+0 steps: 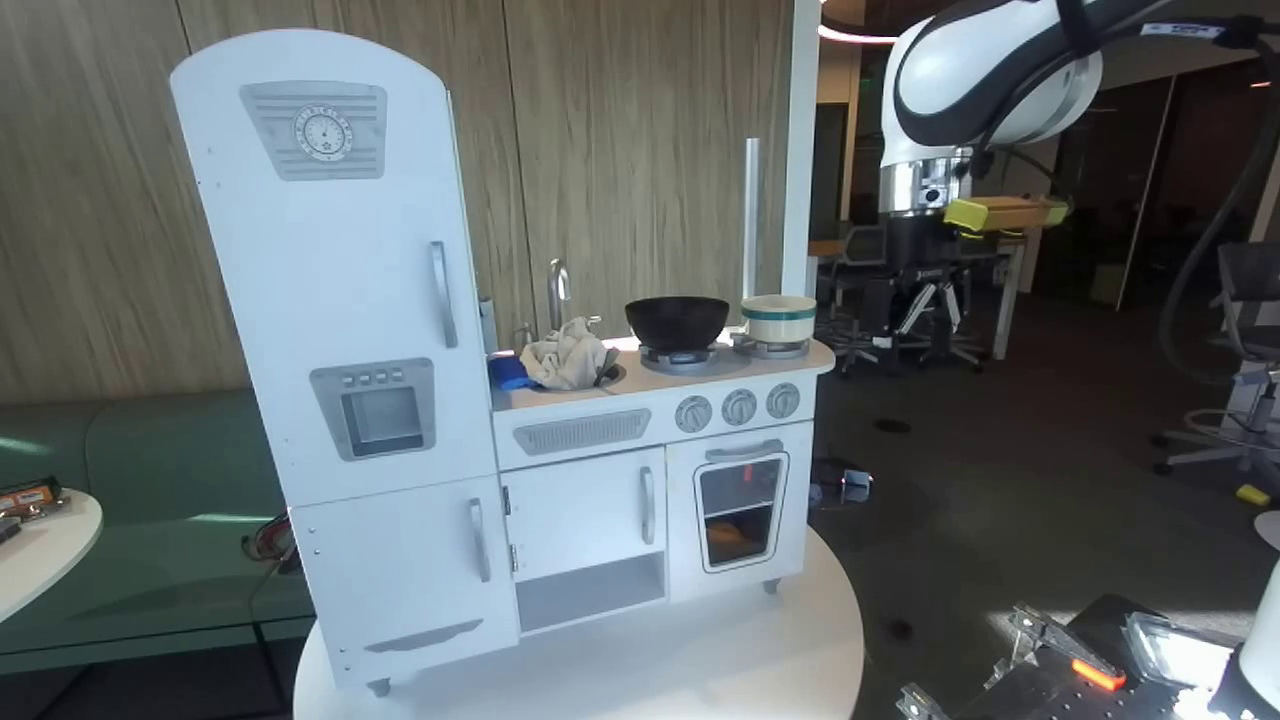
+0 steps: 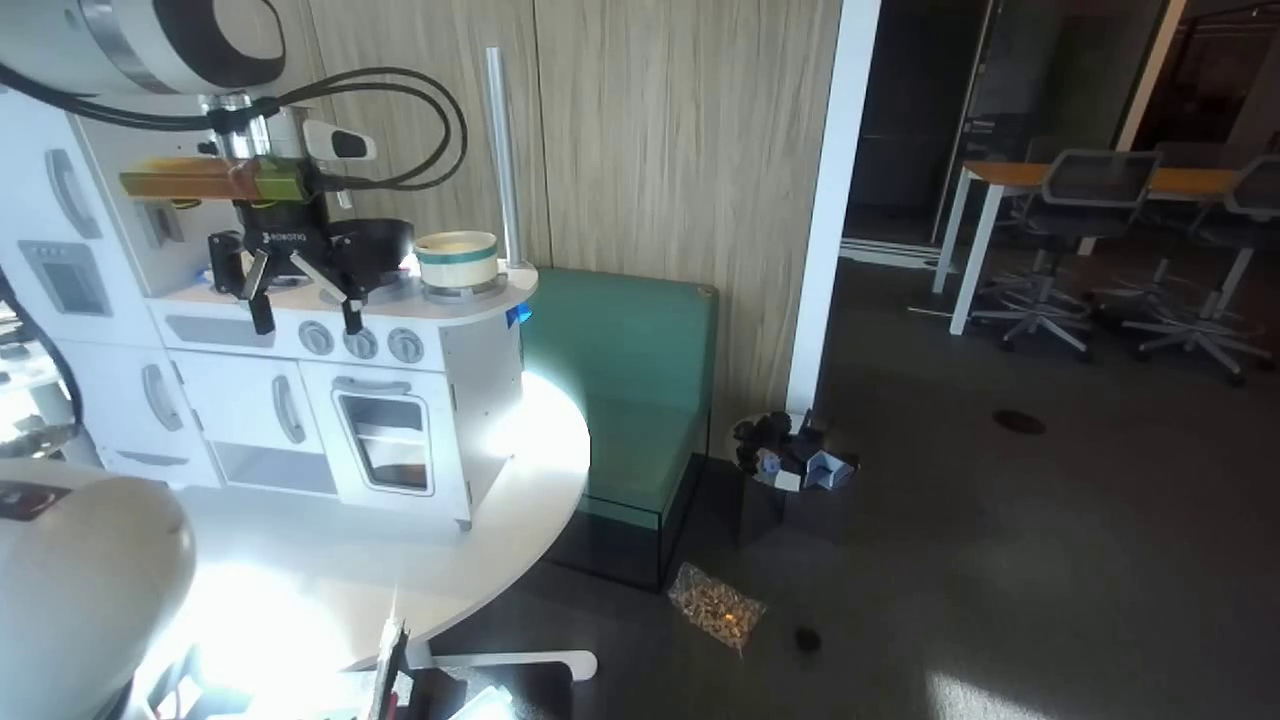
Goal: Use the spoon to stir in the black bowl
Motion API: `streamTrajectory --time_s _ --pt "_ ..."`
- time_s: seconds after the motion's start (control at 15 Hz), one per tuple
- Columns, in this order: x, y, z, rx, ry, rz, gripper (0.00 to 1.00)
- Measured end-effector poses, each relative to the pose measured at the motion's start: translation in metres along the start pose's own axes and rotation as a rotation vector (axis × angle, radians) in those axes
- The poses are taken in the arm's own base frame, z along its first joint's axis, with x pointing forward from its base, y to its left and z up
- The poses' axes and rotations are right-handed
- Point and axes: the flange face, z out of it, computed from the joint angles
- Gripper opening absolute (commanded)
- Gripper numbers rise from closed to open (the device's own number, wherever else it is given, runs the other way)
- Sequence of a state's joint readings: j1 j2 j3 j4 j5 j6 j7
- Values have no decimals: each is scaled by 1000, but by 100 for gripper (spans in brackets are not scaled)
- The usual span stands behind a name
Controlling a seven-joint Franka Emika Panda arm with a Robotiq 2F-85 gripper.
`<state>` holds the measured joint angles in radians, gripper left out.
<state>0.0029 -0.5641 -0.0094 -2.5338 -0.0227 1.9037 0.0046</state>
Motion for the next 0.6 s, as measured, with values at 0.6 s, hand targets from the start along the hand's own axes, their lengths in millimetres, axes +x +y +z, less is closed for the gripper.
streamTrajectory --time_s 0.6 --pt "115 51 -54 26 171 108 100"
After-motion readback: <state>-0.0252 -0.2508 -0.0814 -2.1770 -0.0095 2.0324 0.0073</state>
